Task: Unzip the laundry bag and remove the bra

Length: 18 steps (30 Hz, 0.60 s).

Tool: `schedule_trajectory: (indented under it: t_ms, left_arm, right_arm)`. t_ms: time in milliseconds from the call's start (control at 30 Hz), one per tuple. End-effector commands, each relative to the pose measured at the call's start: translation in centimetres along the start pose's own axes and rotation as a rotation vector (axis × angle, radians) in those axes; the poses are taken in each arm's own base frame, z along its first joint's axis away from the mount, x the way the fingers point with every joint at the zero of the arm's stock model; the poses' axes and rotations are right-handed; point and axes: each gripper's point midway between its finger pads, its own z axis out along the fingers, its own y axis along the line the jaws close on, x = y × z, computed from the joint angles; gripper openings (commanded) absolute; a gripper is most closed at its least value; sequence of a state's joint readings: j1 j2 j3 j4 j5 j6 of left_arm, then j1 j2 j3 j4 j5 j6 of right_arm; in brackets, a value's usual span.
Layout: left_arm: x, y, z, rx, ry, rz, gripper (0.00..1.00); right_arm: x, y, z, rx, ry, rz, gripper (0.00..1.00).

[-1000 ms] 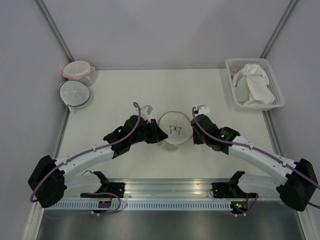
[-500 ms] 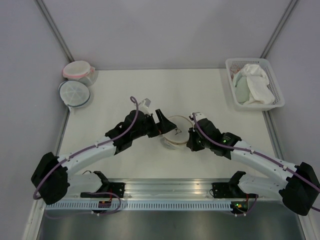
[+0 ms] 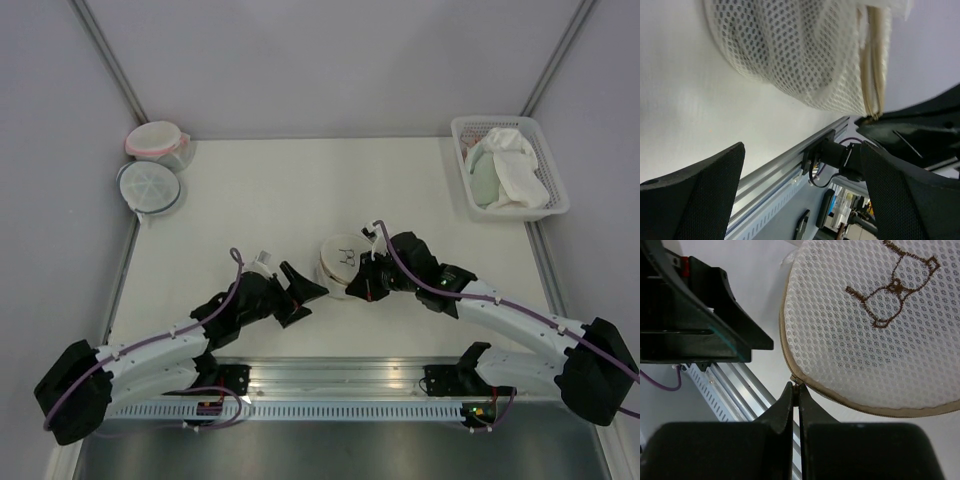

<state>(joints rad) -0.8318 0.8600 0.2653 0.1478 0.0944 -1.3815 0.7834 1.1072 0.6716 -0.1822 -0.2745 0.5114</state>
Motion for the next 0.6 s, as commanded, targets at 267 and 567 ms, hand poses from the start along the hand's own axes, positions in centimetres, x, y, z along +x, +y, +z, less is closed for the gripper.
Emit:
schedule_trajectory:
  t_ms: [267, 567]
  left_arm:
    - [-1.9, -7.8, 4.3, 0.178, -0.074, -0.121, 1.0]
    - [-1.2, -6.3, 6.1, 0.093, -0.081, -0.119, 0.98]
  right_arm:
    - [0.9, -0.2, -0.3, -0.001, 0.008, -0.035, 0.0]
    - [0.8, -0.1, -0.3, -0.005, 0.006, -0.044, 0.0]
